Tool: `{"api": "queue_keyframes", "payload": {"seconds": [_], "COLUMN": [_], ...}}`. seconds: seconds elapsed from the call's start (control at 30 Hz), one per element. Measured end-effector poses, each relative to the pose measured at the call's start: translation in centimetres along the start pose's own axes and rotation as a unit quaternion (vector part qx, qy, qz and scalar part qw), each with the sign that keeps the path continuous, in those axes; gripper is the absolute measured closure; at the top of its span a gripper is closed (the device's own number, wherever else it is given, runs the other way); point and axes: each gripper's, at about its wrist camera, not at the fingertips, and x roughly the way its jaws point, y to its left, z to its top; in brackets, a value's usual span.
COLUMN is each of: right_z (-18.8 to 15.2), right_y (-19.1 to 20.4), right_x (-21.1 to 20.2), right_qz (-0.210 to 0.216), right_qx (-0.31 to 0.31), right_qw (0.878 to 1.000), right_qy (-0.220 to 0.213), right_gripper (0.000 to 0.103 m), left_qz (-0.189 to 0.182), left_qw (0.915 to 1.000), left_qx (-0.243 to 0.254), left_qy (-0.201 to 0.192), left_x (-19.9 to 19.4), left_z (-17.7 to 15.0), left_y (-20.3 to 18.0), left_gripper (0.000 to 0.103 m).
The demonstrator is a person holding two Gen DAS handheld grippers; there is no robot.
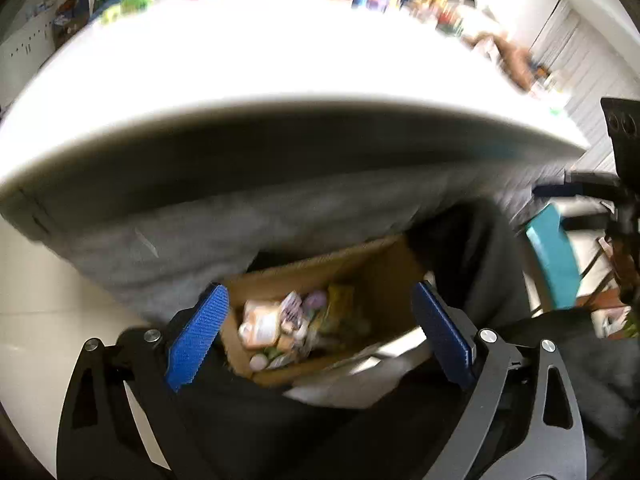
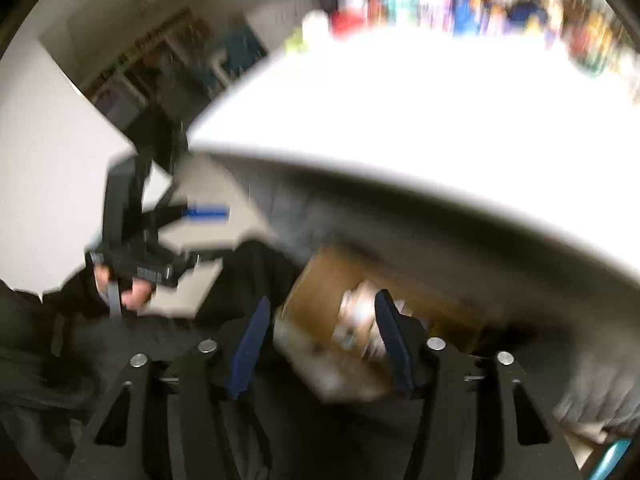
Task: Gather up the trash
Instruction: 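Carry the pistol and tissue down to the cardboard box and open both tools, then grasp the red-and-green rooster tin toy with the right tool, then grasp the clear plastic bag with the left tool while the right tool holds the rooster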
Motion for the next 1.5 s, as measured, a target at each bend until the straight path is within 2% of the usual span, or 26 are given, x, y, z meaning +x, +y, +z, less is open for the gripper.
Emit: {"api": "queue_keyframes", "payload": {"seconds": [0.07,0.1,0.13,0.2,0.33,0.43,0.53,0.63,0.7,0.73,0.77,0.8,0.87,0.93,0.97,1.1,1.2,1.33,1.43,1.5], "right_z": [3.1,4.1,6.3,8.9,15.5,18.3,19.8,19.9,19.9,20.0,20.0,19.9,19.2,18.1,17.9,14.5,11.6,8.6,6.9,6.3], "right_y": [-1.3,-1.9,-3.7,-6.5,-14.9,-19.2,-21.8,-21.1,-20.7,-20.6,-20.4,-20.0,-19.0,-17.6,-17.0,-15.6,-16.2,-16.9,-17.6,-17.9], "right_x": [-3.6,-4.4,-5.4,-5.7,-4.4,-3.1,-0.9,1.1,1.9,1.9,1.7,1.4,0.2,-1.8,-2.7,-8.1,-11.5,-14.6,-15.7,-15.9], "right_qz": [-0.046,-0.064,-0.105,-0.150,-0.212,-0.237,-0.249,-0.276,-0.285,-0.281,-0.279,-0.266,-0.200,-0.159,-0.153,-0.182,-0.195,-0.218,-0.217,-0.218], "right_qx": [-0.006,-0.006,-0.002,0.007,0.068,0.108,0.109,0.077,0.053,0.054,0.058,0.062,0.076,0.084,0.086,0.096,0.126,0.140,0.150,0.151], "right_qw": [0.997,0.995,0.988,0.981,0.966,0.958,0.958,0.957,0.955,0.956,0.956,0.959,0.972,0.975,0.974,0.957,0.945,0.935,0.931,0.929], "right_qy": [-0.066,-0.082,-0.109,-0.126,-0.130,-0.121,-0.091,-0.054,-0.061,-0.060,-0.066,-0.073,-0.096,-0.130,-0.141,-0.204,-0.228,-0.243,-0.252,-0.257], "right_gripper": [0.042,0.039,0.033,0.031,0.031,0.031,0.032,0.043,0.053,0.064,0.064,0.064,0.064,0.064,0.064,0.064,0.064,0.065,0.069,0.072], "left_qz": [-0.012,-0.016,-0.021,-0.027,-0.018,-0.029,-0.034,-0.037,-0.043,-0.044,-0.045,-0.047,-0.054,-0.060,-0.064,-0.066,-0.069,-0.068,-0.064,-0.036], "left_qw": [0.9994,0.9988,0.9979,0.9957,0.9927,0.9928,0.9941,0.9950,0.9954,0.9955,0.9955,0.9954,0.9948,0.9943,0.9938,0.9909,0.9867,0.9836,0.9822,0.9829], "left_qx": [0.000,0.001,0.002,0.003,-0.003,-0.019,-0.024,-0.022,-0.020,-0.019,-0.018,-0.017,-0.014,-0.007,0.000,0.056,0.099,0.146,0.167,0.175], "left_qy": [-0.032,-0.047,-0.062,-0.088,-0.119,-0.114,-0.100,-0.090,-0.084,-0.082,-0.081,-0.081,-0.085,-0.088,-0.091,-0.103,-0.109,-0.081,-0.056,-0.044], "left_x": [-2.0,-2.7,-3.3,-4.3,-4.4,-3.4,-2.5,-1.5,-0.7,-0.2,0.1,0.4,1.0,1.6,2.0,4.4,7.0,11.5,14.8,17.0], "left_z": [1.9,2.9,3.6,5.8,9.0,10.5,11.0,11.5,11.9,12.4,12.8,13.3,14.5,16.0,17.1,21.8,26.0,30.9,33.6,35.1], "left_y": [-0.3,-0.4,-0.6,-1.2,-1.5,-1.5,-1.5,-1.4,-1.5,-1.7,-1.8,-2.1,-2.6,-3.3,-4.0,-7.9,-11.7,-16.3,-18.6,-19.5], "left_gripper": [0.013,0.013,0.013,0.013,0.013,0.013,0.013,0.013,0.013,0.013,0.013,0.013,0.013,0.013,0.013,0.013,0.013,0.013,0.013,0.013]}}
